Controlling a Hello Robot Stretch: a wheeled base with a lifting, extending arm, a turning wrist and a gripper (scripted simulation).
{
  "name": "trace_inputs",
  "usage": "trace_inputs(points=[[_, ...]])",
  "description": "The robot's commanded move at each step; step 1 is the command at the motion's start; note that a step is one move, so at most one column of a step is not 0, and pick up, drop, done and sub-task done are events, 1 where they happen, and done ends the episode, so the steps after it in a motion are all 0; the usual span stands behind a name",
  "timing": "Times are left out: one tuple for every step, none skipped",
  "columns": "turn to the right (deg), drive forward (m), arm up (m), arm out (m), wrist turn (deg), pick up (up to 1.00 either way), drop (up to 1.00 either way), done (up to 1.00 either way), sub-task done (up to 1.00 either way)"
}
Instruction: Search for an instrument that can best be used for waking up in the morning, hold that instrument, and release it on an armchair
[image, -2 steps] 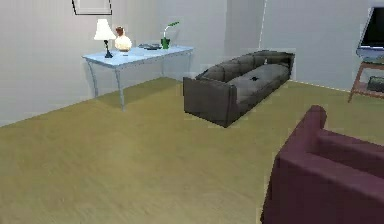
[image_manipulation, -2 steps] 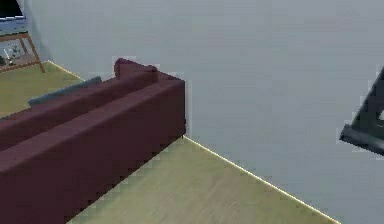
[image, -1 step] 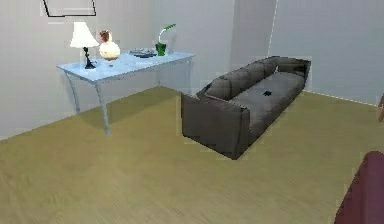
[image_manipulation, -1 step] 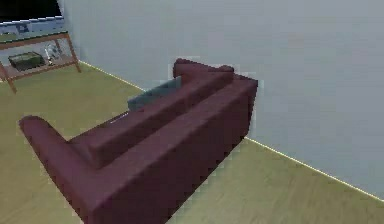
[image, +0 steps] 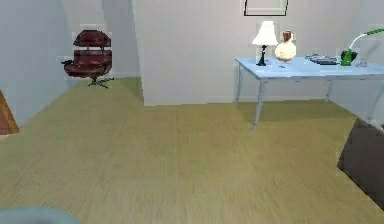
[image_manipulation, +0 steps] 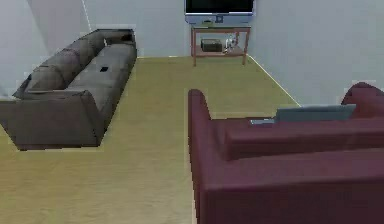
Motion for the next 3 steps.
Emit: trace_inputs(points=[[0.0,0.9,0.0,0.0,0.0,0.0,0.0,0.0,0.0],[-45.0,0.0,0.0,0.0,0.0,0.0,0.0,0.0,0.0],[-9.0,0.0,0.0,0.0,0.0,0.0,0.0,0.0,0.0]])
